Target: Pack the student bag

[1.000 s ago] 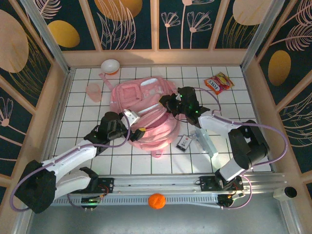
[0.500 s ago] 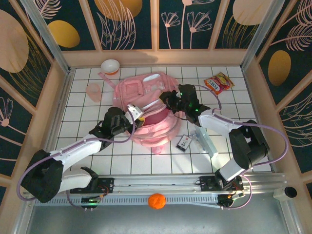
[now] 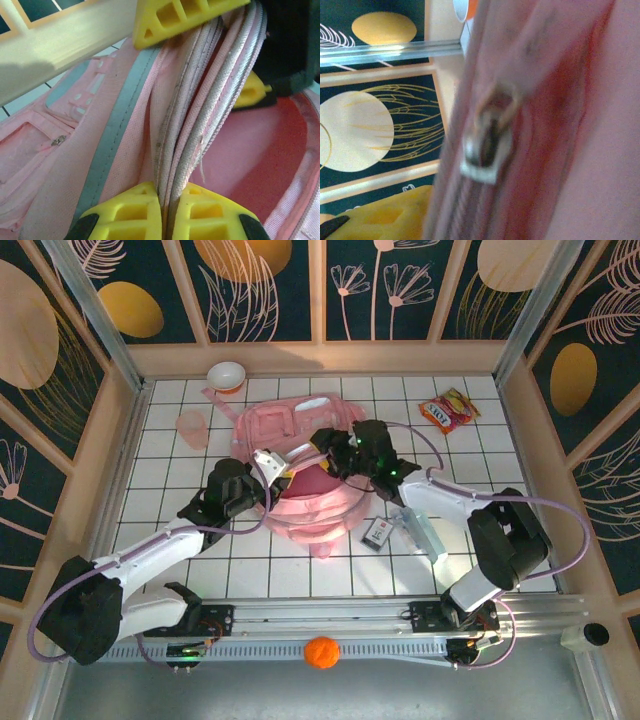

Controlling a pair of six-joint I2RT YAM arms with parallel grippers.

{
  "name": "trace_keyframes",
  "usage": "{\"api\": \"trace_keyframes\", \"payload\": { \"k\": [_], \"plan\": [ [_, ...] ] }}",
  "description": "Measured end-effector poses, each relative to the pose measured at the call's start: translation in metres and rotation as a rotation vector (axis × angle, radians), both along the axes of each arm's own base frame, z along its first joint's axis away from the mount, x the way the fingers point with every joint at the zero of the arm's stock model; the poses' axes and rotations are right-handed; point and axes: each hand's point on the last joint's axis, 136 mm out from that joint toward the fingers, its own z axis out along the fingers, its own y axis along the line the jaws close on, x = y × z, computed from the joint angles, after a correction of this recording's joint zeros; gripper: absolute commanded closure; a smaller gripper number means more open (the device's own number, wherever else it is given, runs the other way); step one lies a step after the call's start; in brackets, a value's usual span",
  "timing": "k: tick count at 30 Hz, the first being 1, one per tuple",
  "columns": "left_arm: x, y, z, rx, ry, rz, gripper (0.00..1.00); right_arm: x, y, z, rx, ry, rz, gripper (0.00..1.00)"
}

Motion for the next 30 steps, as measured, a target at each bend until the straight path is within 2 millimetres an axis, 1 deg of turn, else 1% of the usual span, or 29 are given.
{"api": "trace_keyframes", "payload": {
  "k": [2, 5, 6, 7, 8, 9, 10, 11, 12, 13, 14, 16, 18, 20, 22, 24, 26, 27, 30],
  "plan": [
    [0.002, 0.000, -0.001, -0.001, 0.002, 0.010, 1.00, -0.006, 0.006, 0.002, 0.009, 0.010, 0.002, 0.45],
    [0.005, -0.004, -0.003, -0.004, 0.009, 0.015, 1.00, -0.008, 0.007, 0.001, 0.009, 0.025, -0.021, 0.46],
    [0.005, -0.005, -0.003, -0.008, 0.010, 0.013, 1.00, -0.008, 0.007, 0.001, 0.006, 0.028, -0.029, 0.49],
    [0.005, -0.006, -0.003, -0.011, 0.011, 0.013, 1.00, -0.008, 0.007, 0.000, 0.003, 0.033, -0.038, 0.56],
    [0.005, -0.007, -0.002, -0.017, 0.012, 0.013, 1.00, -0.009, 0.006, -0.001, -0.002, 0.035, -0.045, 0.67],
    [0.005, -0.007, -0.001, -0.024, 0.013, 0.015, 0.94, -0.009, 0.005, -0.002, -0.007, 0.040, -0.053, 0.77],
    [0.005, -0.007, -0.001, -0.027, 0.015, 0.016, 0.85, -0.009, 0.005, -0.002, -0.010, 0.044, -0.059, 0.82],
    [0.004, -0.008, -0.001, -0.030, 0.019, 0.015, 0.75, -0.010, 0.004, -0.001, -0.016, 0.044, -0.062, 0.88],
    [0.003, -0.009, -0.001, -0.037, 0.027, 0.016, 0.62, -0.011, 0.002, 0.000, -0.024, 0.041, -0.063, 0.92],
    [0.001, -0.008, 0.001, -0.040, 0.032, 0.016, 0.53, -0.012, 0.001, 0.001, -0.029, 0.043, -0.063, 0.96],
    [-0.002, -0.007, 0.006, -0.048, 0.031, 0.018, 0.47, -0.015, -0.001, 0.001, -0.044, 0.042, -0.058, 0.98],
    [-0.008, 0.000, 0.022, -0.069, 0.007, 0.029, 0.39, -0.018, -0.006, 0.003, -0.062, 0.037, -0.056, 1.00],
    [-0.015, 0.010, 0.044, -0.101, -0.034, 0.050, 0.34, -0.020, -0.010, 0.004, -0.086, 0.030, -0.050, 1.00],
    [-0.023, 0.023, 0.062, -0.129, -0.075, 0.078, 0.32, -0.021, -0.014, 0.008, -0.105, 0.020, -0.042, 1.00],
    [-0.031, 0.035, 0.070, -0.140, -0.097, 0.101, 0.31, -0.020, -0.019, 0.013, -0.119, 0.008, -0.035, 1.00],
    [-0.036, 0.042, 0.065, -0.128, -0.086, 0.115, 0.30, -0.018, -0.022, 0.018, -0.122, -0.003, -0.029, 1.00],
    [-0.040, 0.044, 0.052, -0.104, -0.050, 0.112, 0.27, -0.015, -0.023, 0.024, -0.119, -0.014, -0.025, 1.00],
    [-0.041, 0.042, 0.042, -0.089, -0.021, 0.102, 0.25, -0.014, -0.023, 0.028, -0.116, -0.019, -0.021, 1.00],
    [-0.047, 0.035, 0.013, -0.054, 0.072, 0.056, 0.13, -0.011, -0.020, 0.043, -0.105, -0.045, -0.009, 1.00]
  ]
}}
